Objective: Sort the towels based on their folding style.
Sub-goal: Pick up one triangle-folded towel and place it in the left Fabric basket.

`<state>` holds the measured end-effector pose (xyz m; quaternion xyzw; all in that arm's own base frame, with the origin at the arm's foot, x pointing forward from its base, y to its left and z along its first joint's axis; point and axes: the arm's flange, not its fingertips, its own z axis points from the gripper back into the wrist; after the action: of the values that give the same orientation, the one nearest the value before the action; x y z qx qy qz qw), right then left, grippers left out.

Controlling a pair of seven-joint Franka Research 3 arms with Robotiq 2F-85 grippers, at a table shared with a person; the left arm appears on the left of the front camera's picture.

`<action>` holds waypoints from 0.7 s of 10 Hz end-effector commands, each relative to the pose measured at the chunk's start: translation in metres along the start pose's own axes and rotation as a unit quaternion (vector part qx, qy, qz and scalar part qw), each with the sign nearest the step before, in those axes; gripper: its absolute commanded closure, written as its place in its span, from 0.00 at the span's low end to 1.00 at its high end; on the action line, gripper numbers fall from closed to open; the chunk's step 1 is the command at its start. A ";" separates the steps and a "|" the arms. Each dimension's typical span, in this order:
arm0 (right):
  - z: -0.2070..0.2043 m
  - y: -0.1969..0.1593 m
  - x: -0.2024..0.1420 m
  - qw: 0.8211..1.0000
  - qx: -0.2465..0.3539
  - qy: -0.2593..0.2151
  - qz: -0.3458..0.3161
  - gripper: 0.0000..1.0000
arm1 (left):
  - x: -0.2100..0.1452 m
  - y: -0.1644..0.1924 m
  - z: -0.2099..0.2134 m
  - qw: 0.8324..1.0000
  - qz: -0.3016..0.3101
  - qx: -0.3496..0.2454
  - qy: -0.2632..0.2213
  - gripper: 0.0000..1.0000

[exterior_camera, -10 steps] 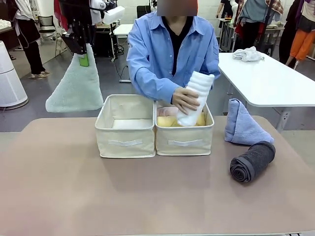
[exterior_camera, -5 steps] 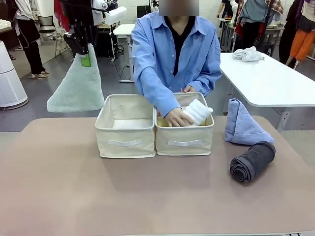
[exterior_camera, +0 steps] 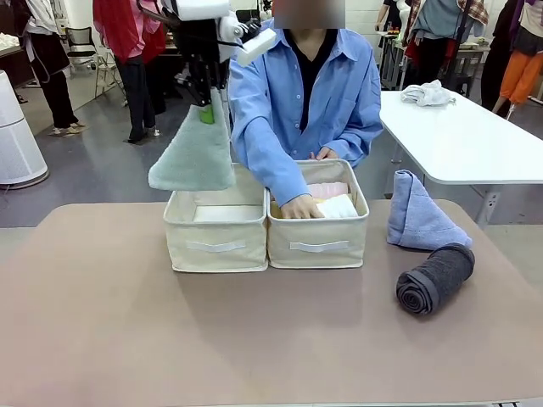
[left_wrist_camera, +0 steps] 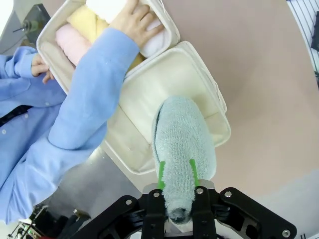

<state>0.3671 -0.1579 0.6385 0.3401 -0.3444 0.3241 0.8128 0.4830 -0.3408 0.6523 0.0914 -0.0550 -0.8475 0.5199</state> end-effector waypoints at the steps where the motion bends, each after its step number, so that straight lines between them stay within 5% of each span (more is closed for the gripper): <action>1: -0.001 0.001 -0.001 1.000 0.006 -0.007 0.003 0.00 | -0.002 0.007 0.011 1.000 0.021 0.000 0.005 0.84; 5: -0.001 0.001 -0.001 1.000 0.006 -0.007 0.003 0.00 | -0.001 0.003 0.000 1.000 0.004 -0.005 -0.001 0.84; 7: -0.001 0.001 -0.001 1.000 0.006 -0.007 0.003 0.00 | 0.019 0.027 -0.006 0.999 0.020 -0.004 -0.040 0.84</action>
<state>0.3671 -0.1579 0.6385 0.3401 -0.3444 0.3241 0.8128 0.4910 -0.3526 0.6447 0.0722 -0.0562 -0.8468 0.5239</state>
